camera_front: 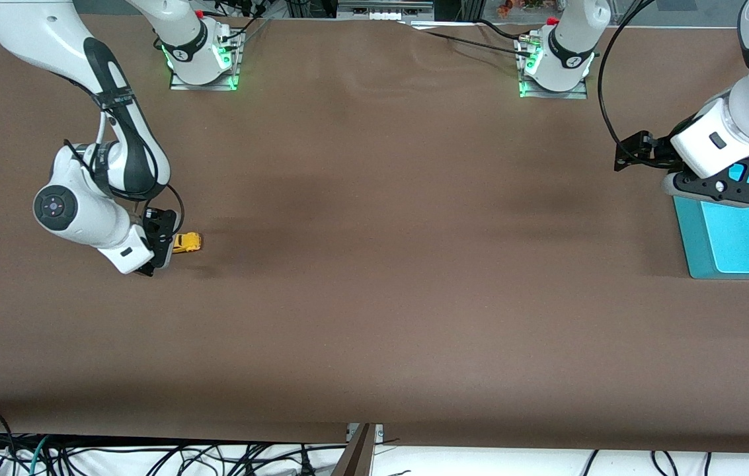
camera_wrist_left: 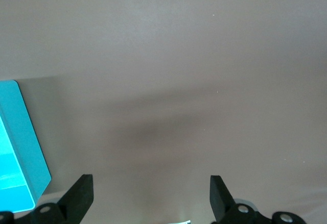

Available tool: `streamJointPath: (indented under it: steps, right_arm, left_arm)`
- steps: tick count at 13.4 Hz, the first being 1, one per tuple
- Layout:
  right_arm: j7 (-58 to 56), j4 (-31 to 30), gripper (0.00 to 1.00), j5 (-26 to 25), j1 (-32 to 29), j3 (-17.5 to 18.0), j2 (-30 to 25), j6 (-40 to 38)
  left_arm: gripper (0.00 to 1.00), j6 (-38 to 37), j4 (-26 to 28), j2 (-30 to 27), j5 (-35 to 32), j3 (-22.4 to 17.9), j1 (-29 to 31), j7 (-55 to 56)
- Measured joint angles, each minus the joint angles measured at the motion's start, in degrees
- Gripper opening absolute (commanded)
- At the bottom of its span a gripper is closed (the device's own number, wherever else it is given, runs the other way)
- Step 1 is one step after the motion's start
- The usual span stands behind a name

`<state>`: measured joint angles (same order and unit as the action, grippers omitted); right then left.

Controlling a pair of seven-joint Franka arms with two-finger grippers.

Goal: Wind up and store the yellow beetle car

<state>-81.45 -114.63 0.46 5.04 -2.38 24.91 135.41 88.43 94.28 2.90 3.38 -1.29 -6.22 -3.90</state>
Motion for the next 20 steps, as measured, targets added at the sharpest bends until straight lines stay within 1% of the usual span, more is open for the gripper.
streamJointPath:
  steps: [3, 5, 6, 7, 8, 10, 11, 14, 17, 20]
  right_arm:
    - [-4.85, -4.45, 0.98, 0.05, -0.38, 0.0, -0.05, 7.29]
    - [-6.87, -6.7, 0.97, 0.06, -0.53, -0.01, -0.08, 10.48]
    - [-7.57, -7.39, 0.93, 0.06, -0.53, 0.0, -0.12, 11.22]
    - [-8.19, -7.8, 0.83, 0.06, -0.53, 0.0, -0.2, 11.61]
    - [-8.95, -8.03, 0.71, 0.06, -0.53, -0.01, -0.34, 11.72]
    - [-9.78, -8.24, 0.3, 0.07, -0.53, 0.0, -0.65, 11.84]
    - [-9.88, -8.24, 0.2, 0.07, -0.53, 0.0, -0.74, 11.89]
    - [-9.97, -8.26, 0.15, 0.07, -0.53, 0.0, -0.97, 11.9]
    - [-9.96, -8.43, 0.15, 0.36, -0.79, -0.04, -1.06, 11.93]
    - [-10.57, -8.47, 0.16, 0.43, -3.69, -0.15, -0.96, 12.48]
  left_arm:
    - [1.0, 0.0, 0.0, 0.0, 0.1, 0.0, 0.0, 0.0]
    - [1.0, 0.0, 0.0, 0.0, 0.11, 0.0, 0.0, 0.0]
    - [1.0, 0.0, 0.0, 0.0, 0.11, 0.0, 0.0, 0.0]
    - [1.0, 0.0, 0.0, 0.0, 0.11, 0.0, 0.0, 0.0]
    - [1.0, 0.0, 0.0, 0.0, 0.11, 0.0, 0.0, 0.0]
    - [1.0, 0.0, 0.0, 0.0, 0.11, 0.0, 0.0, 0.0]
    - [1.0, 0.0, 0.0, 0.0, 0.11, 0.0, 0.0, 0.0]
    - [1.0, 0.0, 0.0, 0.0, 0.11, 0.0, 0.0, 0.0]
    - [1.0, 0.0, 0.0, 0.0, 0.11, 0.0, 0.0, 0.0]
    - [1.0, -0.14, 0.0, 0.0, 0.11, 0.0, 0.01, 0.0]
